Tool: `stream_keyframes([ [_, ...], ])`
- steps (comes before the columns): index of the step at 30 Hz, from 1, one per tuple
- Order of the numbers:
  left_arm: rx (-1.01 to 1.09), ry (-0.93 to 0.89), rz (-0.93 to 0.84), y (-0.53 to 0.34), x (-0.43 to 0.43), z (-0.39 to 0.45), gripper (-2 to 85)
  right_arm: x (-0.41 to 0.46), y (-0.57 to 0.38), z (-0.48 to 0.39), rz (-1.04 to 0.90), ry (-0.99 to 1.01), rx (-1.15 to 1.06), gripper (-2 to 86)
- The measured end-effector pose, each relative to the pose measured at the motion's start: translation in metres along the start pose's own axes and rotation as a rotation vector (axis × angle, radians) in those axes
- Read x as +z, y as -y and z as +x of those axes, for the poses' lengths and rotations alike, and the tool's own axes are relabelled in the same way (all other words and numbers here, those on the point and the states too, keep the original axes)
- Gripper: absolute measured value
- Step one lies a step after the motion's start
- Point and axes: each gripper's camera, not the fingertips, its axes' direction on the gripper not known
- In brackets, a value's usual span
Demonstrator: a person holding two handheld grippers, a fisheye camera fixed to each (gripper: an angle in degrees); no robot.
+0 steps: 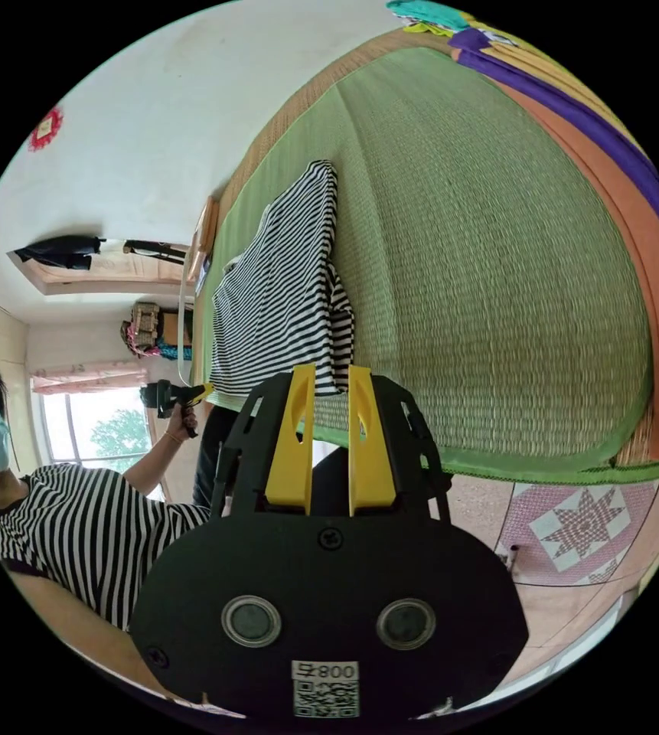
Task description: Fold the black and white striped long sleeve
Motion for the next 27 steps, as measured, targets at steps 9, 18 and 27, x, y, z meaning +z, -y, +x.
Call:
stream_keyframes([
  [9,0.063,0.087,-0.079,0.002,0.043,0.020,1.3,0.001,0.001,0.000,-0.048,-0.079,-0.048,3.0],
  [18,0.043,0.126,-0.051,-0.015,0.085,0.022,1.0,-0.011,-0.024,-0.006,-0.126,-0.098,-0.102,0.6],
  [27,-0.188,0.151,0.050,-0.046,0.142,0.008,0.6,-0.029,-0.043,0.011,-0.085,-0.013,-0.042,0.4],
])
